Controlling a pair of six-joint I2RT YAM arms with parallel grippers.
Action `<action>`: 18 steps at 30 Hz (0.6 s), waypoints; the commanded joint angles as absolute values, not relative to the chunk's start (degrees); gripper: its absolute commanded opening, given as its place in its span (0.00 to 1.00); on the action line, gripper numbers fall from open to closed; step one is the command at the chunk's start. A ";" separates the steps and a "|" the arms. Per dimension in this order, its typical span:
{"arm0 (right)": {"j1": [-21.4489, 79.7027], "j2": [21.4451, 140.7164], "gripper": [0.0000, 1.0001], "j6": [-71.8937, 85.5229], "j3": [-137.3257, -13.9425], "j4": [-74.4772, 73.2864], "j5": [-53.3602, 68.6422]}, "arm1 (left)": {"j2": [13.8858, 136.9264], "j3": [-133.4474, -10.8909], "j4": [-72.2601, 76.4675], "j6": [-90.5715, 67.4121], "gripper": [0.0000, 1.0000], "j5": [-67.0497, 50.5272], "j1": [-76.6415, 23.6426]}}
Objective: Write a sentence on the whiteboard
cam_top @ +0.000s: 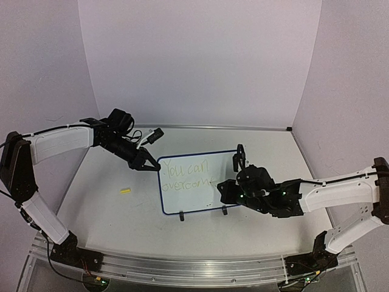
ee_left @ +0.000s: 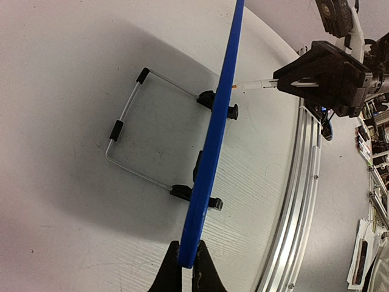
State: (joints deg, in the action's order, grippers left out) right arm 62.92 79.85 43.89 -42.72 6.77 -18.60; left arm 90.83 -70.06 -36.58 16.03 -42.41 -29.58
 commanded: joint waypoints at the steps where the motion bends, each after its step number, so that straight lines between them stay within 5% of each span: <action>1: 62.66 80.73 0.00 45.47 -41.33 7.23 -19.11 | 92.16 -70.75 -38.59 17.83 0.00 -37.36 -29.79; 18: 62.60 77.80 0.00 47.17 -41.20 3.09 -24.14 | 92.30 -70.75 -38.62 17.76 0.00 -37.44 -29.79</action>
